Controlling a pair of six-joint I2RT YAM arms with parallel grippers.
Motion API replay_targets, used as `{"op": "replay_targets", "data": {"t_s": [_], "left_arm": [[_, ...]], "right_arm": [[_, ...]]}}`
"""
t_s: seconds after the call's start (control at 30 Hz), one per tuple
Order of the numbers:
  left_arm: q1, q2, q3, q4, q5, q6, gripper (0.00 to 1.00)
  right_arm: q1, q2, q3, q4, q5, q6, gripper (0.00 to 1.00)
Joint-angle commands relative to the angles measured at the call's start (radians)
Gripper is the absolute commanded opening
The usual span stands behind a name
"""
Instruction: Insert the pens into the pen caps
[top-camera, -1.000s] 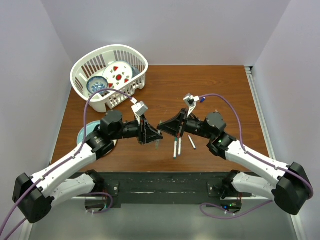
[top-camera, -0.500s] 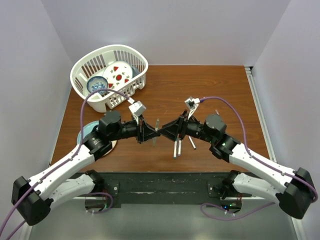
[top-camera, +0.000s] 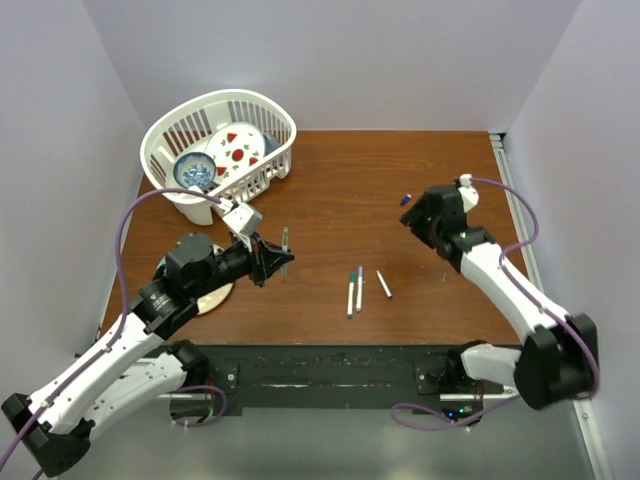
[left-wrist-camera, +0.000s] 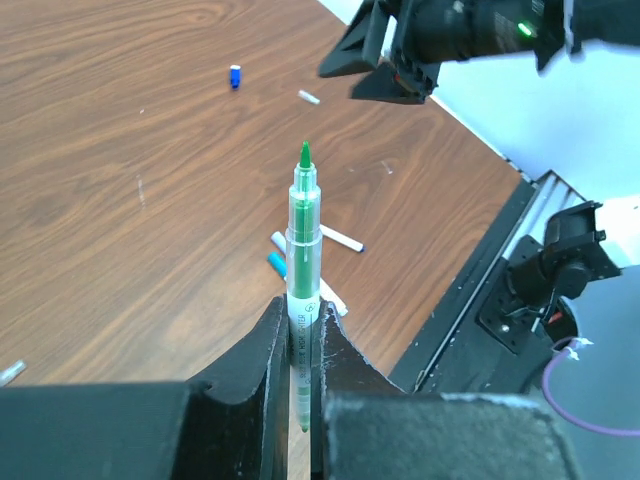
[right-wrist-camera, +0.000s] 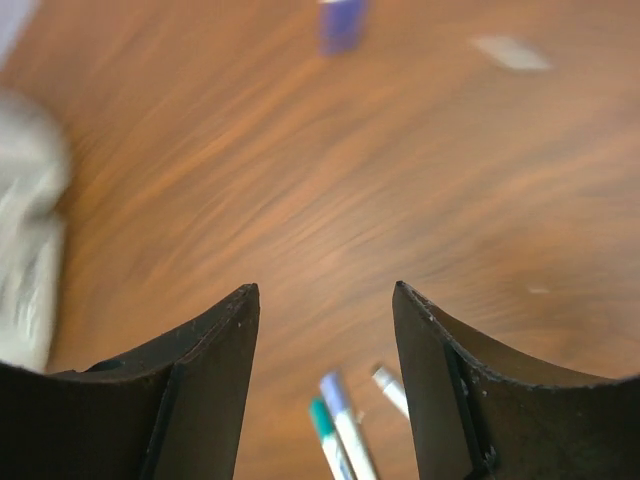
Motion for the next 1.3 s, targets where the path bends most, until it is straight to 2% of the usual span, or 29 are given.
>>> {"op": "replay_targets", "data": {"t_s": [0.0, 0.1, 0.2, 0.3, 0.43, 0.6, 1.27], "left_arm": [[0.005, -0.013, -0.005, -0.021, -0.052, 0.028, 0.00], [0.005, -0.015, -0.007, -0.022, -0.052, 0.028, 0.00], [0.005, -0.013, -0.010, -0.027, -0.048, 0.030, 0.00], [0.005, -0.007, -0.008, -0.038, -0.051, 0.033, 0.00], [0.005, -0.007, -0.011, -0.033, -0.043, 0.031, 0.00], [0.005, -0.009, -0.010, -0.035, -0.046, 0.034, 0.00], [0.005, -0.009, -0.014, -0.027, -0.035, 0.030, 0.00]], "right_arm": [[-0.111, 0.185, 0.208, -0.349, 0.157, 0.363, 0.59], [-0.170, 0.318, 0.315, -0.445, 0.158, 0.533, 0.58], [-0.228, 0.421, 0.401, -0.508, 0.105, 0.630, 0.55], [-0.276, 0.545, 0.474, -0.548, 0.039, 0.700, 0.48], [-0.300, 0.659, 0.547, -0.573, -0.003, 0.745, 0.47], [-0.311, 0.721, 0.641, -0.607, 0.011, 0.776, 0.50], [-0.392, 0.811, 0.696, -0.621, -0.050, 0.817, 0.56]]}}
